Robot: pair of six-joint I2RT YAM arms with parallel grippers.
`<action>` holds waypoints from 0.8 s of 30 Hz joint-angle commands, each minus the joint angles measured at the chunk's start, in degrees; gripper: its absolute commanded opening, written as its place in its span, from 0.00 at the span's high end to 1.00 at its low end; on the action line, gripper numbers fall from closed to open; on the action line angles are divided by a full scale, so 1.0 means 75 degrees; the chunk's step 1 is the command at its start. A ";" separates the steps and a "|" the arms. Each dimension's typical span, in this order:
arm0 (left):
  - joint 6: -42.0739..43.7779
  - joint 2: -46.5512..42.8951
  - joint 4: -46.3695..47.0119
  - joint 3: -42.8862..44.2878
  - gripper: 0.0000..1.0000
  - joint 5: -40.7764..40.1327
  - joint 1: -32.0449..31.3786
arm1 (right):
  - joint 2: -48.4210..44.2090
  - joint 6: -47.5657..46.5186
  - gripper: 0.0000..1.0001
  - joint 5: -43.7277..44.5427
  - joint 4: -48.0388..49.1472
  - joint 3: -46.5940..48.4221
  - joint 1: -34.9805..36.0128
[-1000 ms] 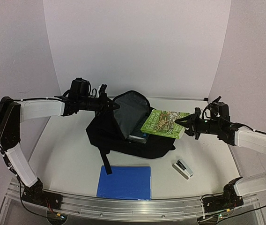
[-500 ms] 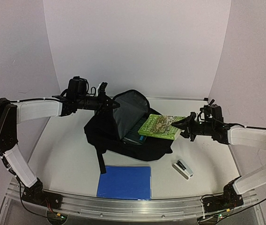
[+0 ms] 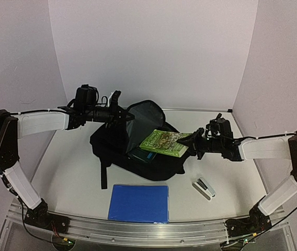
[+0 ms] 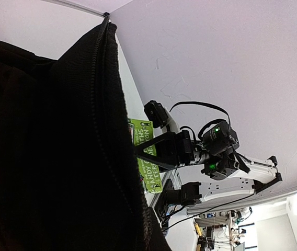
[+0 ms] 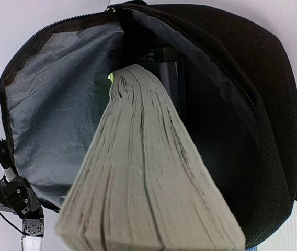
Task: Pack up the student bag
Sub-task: Place the book in the student bag.
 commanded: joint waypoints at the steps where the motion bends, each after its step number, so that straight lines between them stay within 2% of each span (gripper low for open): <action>1: 0.0195 -0.0542 0.0825 0.0032 1.00 0.0163 -0.0120 | 0.0370 0.0752 1.00 0.0943 0.0168 0.0180 0.0327; 10: 0.0170 -0.1039 0.1558 -0.0167 1.00 -0.0248 -0.0139 | 0.0393 0.1578 1.00 0.1287 0.0725 -0.0211 0.0521; 18: 0.0083 -0.0855 0.1791 -0.0050 1.00 0.0193 -0.0256 | 0.0442 0.1728 1.00 0.1378 0.1091 -0.0260 0.0602; 24: 0.0328 -0.0619 0.1454 0.0214 1.00 0.0476 -0.0578 | 0.1075 0.1775 1.00 0.1242 0.2127 0.0244 0.0805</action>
